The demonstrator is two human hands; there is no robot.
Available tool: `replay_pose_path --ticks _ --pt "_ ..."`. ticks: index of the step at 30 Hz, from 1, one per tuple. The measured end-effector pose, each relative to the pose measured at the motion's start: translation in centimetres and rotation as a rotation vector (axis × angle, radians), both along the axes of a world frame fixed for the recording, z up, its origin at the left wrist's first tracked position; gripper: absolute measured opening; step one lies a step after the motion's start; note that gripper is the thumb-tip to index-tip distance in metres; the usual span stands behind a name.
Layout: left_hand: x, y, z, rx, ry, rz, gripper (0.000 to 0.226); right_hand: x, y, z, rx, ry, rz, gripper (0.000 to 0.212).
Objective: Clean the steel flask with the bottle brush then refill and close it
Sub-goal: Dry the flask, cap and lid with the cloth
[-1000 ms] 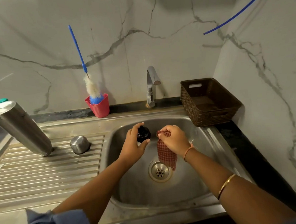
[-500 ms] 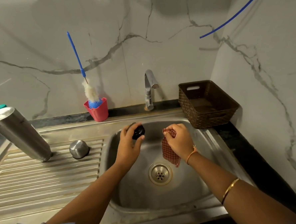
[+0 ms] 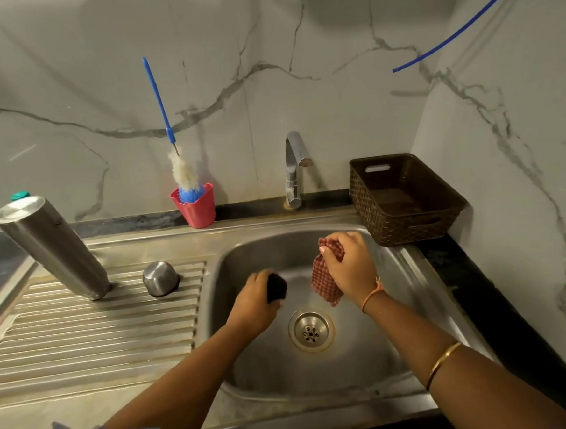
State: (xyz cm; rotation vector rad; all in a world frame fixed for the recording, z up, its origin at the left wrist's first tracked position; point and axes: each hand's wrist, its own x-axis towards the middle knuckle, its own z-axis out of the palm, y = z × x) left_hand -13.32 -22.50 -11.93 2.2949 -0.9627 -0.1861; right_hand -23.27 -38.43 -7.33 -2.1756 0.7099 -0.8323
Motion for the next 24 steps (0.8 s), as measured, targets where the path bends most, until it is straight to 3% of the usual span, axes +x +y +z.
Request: replay_pose_path --ticks 2,5,7,9,11,12,14,17,19,22,24 --pt "0.0 0.5 -0.8 0.051 0.051 0.039 0.061 0.1 -0.1 -0.1 0.017 0.05 0.013 0.016" --pt "-0.5 0.6 0.5 -0.344 -0.079 0.095 0.061 -0.1 0.4 0.1 -0.026 0.001 -0.002 0.017" --pt "-0.7 0.6 1.3 -0.46 -0.178 0.092 0.062 -0.2 0.8 0.3 -0.085 -0.076 -0.027 0.018" --pt "-0.4 0.7 1.5 -0.319 -0.098 0.056 0.058 -0.1 1.0 0.4 -0.093 -0.107 -0.033 0.02" --pt "-0.4 1.0 0.8 0.055 0.052 0.056 0.054 -0.1 1.1 0.3 -0.043 -0.041 -0.01 0.02" --pt "-0.5 1.2 0.3 0.146 0.085 0.076 0.053 -0.1 1.2 0.0 -0.023 0.002 0.0 0.02" --pt "-1.1 1.7 0.0 0.002 0.06 0.096 0.054 -0.2 1.3 -0.4 -0.022 0.028 0.004 0.019" --pt "-1.8 2.1 0.7 -0.312 -0.177 0.034 0.057 -0.4 1.8 -0.1 -0.093 -0.057 -0.013 0.02" --pt "-1.7 2.4 0.9 -0.223 -0.207 0.002 0.056 -0.3 2.0 0.3 -0.132 -0.128 -0.026 0.022" --pt "-1.8 2.9 0.5 0.23 -0.008 0.079 0.054 -0.1 1.8 0.7 -0.094 -0.063 0.024 0.027" --pt "-2.0 3.5 0.4 0.229 -0.005 0.148 0.057 0.0 1.6 0.4 -0.045 0.009 0.063 0.028"
